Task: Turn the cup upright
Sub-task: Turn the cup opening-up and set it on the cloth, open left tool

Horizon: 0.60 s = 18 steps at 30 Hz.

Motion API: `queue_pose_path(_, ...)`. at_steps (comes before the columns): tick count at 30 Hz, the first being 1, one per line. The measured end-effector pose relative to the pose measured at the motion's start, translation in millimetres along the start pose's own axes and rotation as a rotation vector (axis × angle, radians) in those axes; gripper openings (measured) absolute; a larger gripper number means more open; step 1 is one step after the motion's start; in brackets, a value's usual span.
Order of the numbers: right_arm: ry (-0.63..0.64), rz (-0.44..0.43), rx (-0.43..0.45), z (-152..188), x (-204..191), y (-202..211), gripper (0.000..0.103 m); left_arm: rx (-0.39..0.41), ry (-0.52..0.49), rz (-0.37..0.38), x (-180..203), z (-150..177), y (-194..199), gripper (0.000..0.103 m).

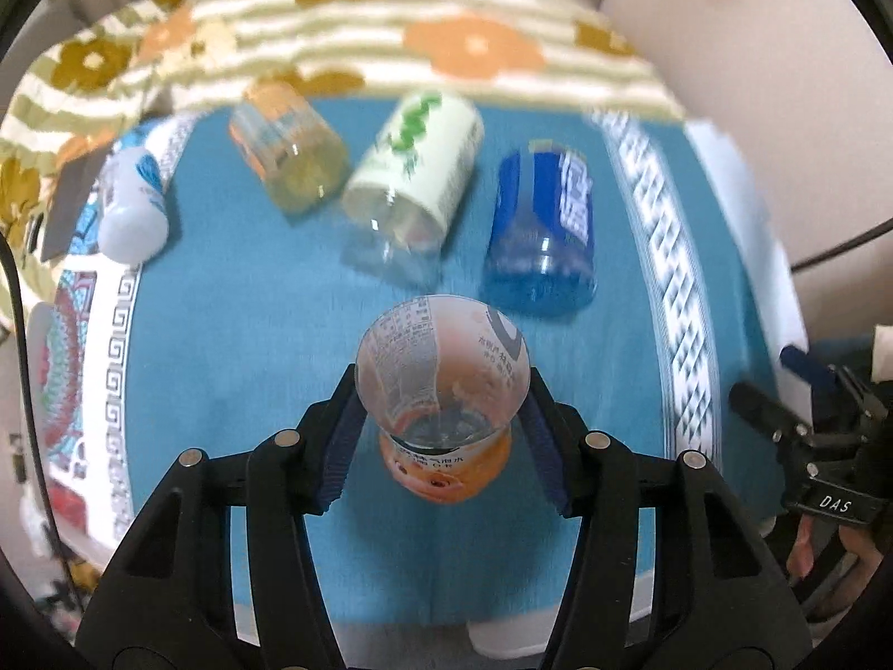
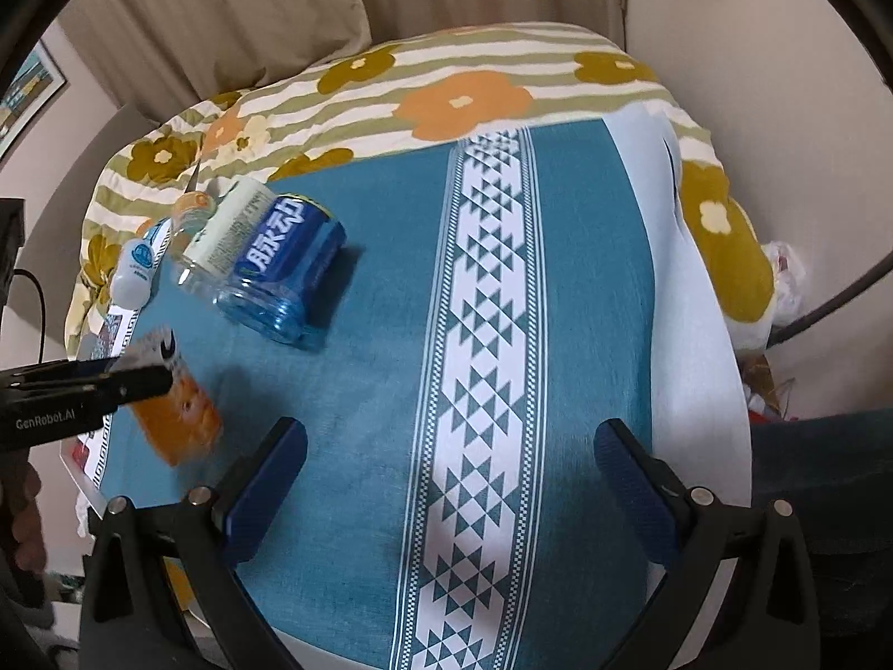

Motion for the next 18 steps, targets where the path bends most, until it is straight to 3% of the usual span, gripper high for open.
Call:
queue_pose_path(3, 0.025, 0.017, 0.012, 1, -5, 0, 0.103, 0.12, -0.019, 0.005, -2, 1, 3, 0.059)
queue_pose_path(7, 0.043, 0.024, 0.034, 4, -11, -3, 0.103, 0.272, -0.08, -0.043, 0, 9, 4, 0.059)
queue_pose_path(13, 0.035, -0.007, 0.028, 9, -21, -12, 0.103, 0.327, -0.08, -0.043, -3, 21, -5, 0.06)
queue_pose_path(18, 0.056, -0.003, 0.031, 13, -30, -11, 0.103, 0.318, -0.076, -0.042, -4, 24, -5, 0.063)
Point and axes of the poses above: each gripper's, at about its wrist camera, not at the fingertips, and y roughly against the way its jaws point, x to its right, z to its underside, the point moved 5 cm from there along -y, roughly the way its jaws point, and after that the axes turned 4 degrees about -z, right-handed, at the moved point
